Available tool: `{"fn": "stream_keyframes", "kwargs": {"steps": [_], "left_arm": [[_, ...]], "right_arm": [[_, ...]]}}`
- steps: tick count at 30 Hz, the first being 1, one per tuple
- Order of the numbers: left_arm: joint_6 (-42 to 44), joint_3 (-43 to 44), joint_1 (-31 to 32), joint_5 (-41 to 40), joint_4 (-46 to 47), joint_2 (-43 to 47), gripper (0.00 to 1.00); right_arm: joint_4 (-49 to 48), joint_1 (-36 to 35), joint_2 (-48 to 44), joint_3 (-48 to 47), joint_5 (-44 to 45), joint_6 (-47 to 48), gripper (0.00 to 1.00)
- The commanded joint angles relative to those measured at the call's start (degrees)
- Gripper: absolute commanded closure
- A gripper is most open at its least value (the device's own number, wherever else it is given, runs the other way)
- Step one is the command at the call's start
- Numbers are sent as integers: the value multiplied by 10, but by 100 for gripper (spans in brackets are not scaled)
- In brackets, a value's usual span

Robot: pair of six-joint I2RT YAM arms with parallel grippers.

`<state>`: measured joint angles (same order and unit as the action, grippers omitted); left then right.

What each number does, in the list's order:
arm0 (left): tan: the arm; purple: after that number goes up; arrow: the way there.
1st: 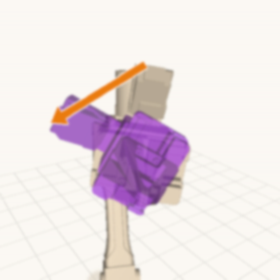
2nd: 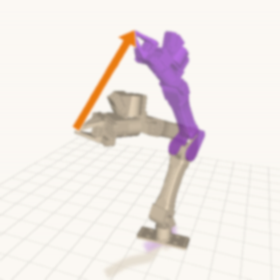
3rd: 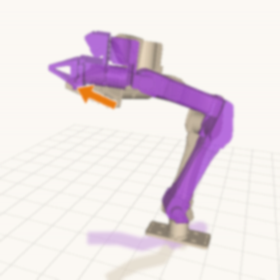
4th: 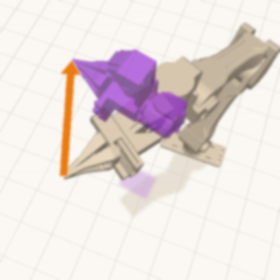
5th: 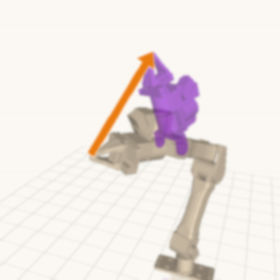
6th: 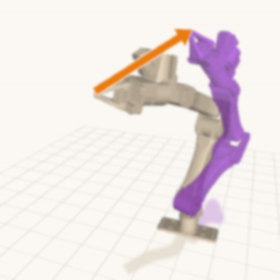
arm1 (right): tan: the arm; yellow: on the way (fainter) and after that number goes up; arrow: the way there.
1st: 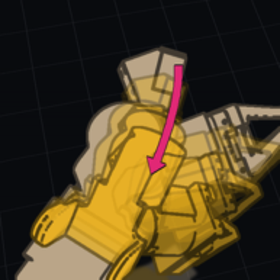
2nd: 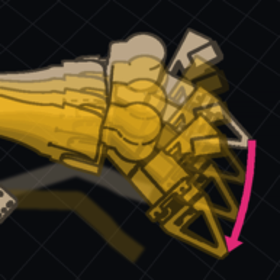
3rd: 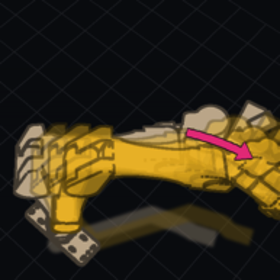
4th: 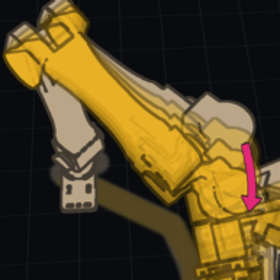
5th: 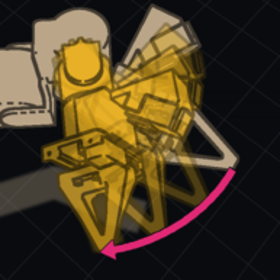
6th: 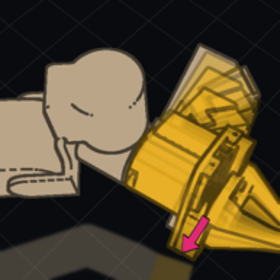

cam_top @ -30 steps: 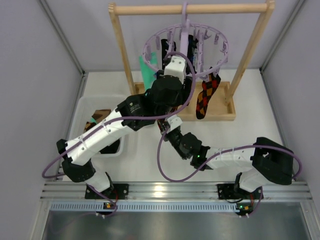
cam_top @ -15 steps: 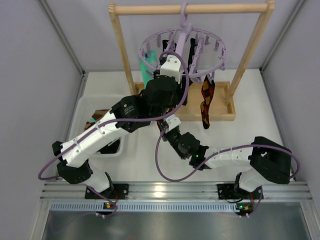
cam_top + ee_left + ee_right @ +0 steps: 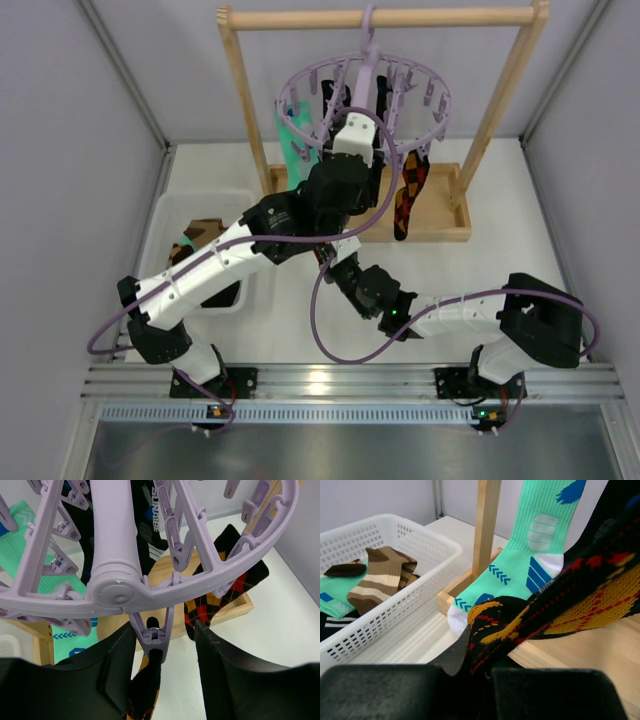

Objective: Remove the socks clipped to the hanger

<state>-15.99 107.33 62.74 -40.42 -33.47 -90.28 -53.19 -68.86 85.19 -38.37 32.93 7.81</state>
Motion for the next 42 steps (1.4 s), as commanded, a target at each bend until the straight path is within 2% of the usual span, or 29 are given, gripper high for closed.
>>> {"fn": "stream_keyframes", "kwargs": {"steps": [1, 6, 8, 9, 13, 16, 19, 20, 23, 24, 26, 27, 31, 33, 38, 42], "left_arm": [[22, -9, 1, -13, 73, 4, 49], [34, -10, 1, -31, 87, -2, 62], [38, -12, 1, -34, 90, -2, 74], [39, -12, -1, -34, 94, -2, 76], [39, -12, -2, -28, 93, -3, 84], [39, -15, -3, -28, 93, -2, 85], [37, -26, -3, -10, 92, 3, 74], [35, -31, -3, -5, 91, 8, 63], [25, -61, -3, 9, 90, 23, 43], [22, -72, -3, 10, 90, 40, 31], [18, -95, -3, 6, 89, 60, 22], [19, -117, -3, 2, 89, 84, 12], [25, -192, -3, -45, 87, 167, 2], [27, -226, -3, -64, 83, 207, 2], [26, -301, -1, -112, 50, 357, 2], [35, -310, -2, -147, 22, 424, 2]], "right_arm": [[-23, -15, -17, -3, -13, -7, 100], [-24, -16, -19, 1, -13, -7, 100], [-27, -16, -19, 6, -13, -8, 100], [-30, -15, -20, 8, -12, -10, 100], [-38, -16, -28, 24, -6, -17, 100], [-53, -16, -44, 53, 1, -29, 100], [-50, -16, -67, 92, 7, -44, 100], [-48, -16, -72, 101, 7, -49, 100], [-46, -16, -93, 130, -1, -56, 100], [-38, -15, -102, 135, -7, -60, 100], [-26, -13, -109, 143, -18, -68, 100], [-19, -8, -115, 144, -24, -69, 100], [10, 13, -125, 136, -84, -95, 100], [35, 22, -122, 117, -135, -104, 100], [122, 38, -74, 2, -270, -94, 100], [190, 38, 20, -113, -374, -95, 100]]}}
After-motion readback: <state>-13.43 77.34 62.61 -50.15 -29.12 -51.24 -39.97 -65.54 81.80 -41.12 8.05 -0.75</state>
